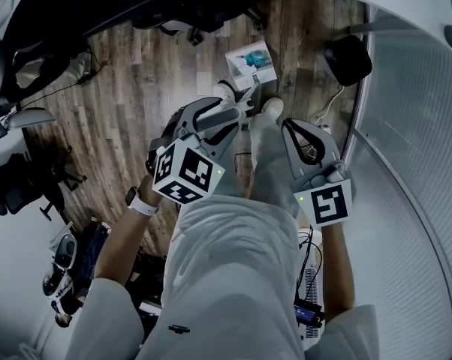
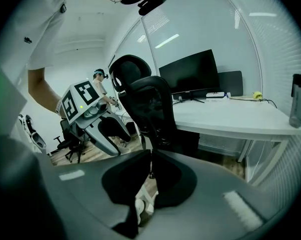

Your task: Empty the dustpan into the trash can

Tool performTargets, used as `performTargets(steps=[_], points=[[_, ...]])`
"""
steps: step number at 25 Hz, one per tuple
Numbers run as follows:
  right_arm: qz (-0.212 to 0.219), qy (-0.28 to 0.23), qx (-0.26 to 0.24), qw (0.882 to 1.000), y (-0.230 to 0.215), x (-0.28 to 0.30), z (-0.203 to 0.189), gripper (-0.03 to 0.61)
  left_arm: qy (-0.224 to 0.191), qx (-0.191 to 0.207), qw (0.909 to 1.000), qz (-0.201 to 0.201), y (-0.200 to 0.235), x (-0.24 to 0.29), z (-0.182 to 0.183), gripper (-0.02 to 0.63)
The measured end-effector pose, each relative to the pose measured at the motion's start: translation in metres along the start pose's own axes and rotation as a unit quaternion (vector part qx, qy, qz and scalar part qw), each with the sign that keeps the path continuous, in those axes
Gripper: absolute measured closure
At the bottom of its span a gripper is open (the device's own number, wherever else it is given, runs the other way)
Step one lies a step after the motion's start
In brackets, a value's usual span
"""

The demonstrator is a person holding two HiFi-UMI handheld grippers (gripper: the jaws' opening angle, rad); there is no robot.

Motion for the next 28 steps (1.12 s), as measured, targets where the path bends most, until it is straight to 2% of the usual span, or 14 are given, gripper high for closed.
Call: performTargets(steps=[5, 8, 11, 15, 18, 21, 28], points=[[-0.008, 0.001, 0.024, 1.0, -0.015, 0.012, -0.019, 0.568, -0.009, -0.002, 1.0, -0.001, -0.001, 0.013, 0.006, 0.401], [-0.006, 0.005, 0.012, 1.0, -0.015, 0.018, -0.028, 0.568, 0.005, 0.003, 0.9998, -0.017, -0.005, 0.021, 0.004, 0.4], [-0.007, 0.008, 0.03, 0.999, -0.014, 0.023, -0.035, 0.568, 0.018, 0.005, 0.9995, -0.026, -0.009, 0.025, -0.001, 0.403], [-0.018, 0.014, 0.043, 0.999, -0.019, 0.029, -0.045, 0.568, 0.006, -0.014, 0.9991, -0.038, -0.007, 0.031, 0.0, 0.453], [-0.017, 0.015, 0.047, 0.999, -0.018, 0.032, -0.049, 0.568, 0.011, -0.009, 0.9988, -0.046, -0.007, 0.035, -0.002, 0.474], [-0.019, 0.018, 0.045, 0.999, -0.016, 0.031, -0.052, 0.568, 0.022, 0.004, 0.9984, -0.053, -0.012, 0.037, -0.001, 0.483], [-0.023, 0.024, 0.046, 0.998, -0.017, 0.031, -0.059, 0.568, 0.031, 0.002, 0.9976, -0.062, -0.015, 0.037, -0.001, 0.485]])
Point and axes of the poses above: the fingertips, and each gripper's own axes: x forward along the fingers, y to its left, z out of its top, the point moved 1 cm from there along -x, backward along the fingers, and after that the axes turned 2 degrees about -x, right-handed, at the moved point
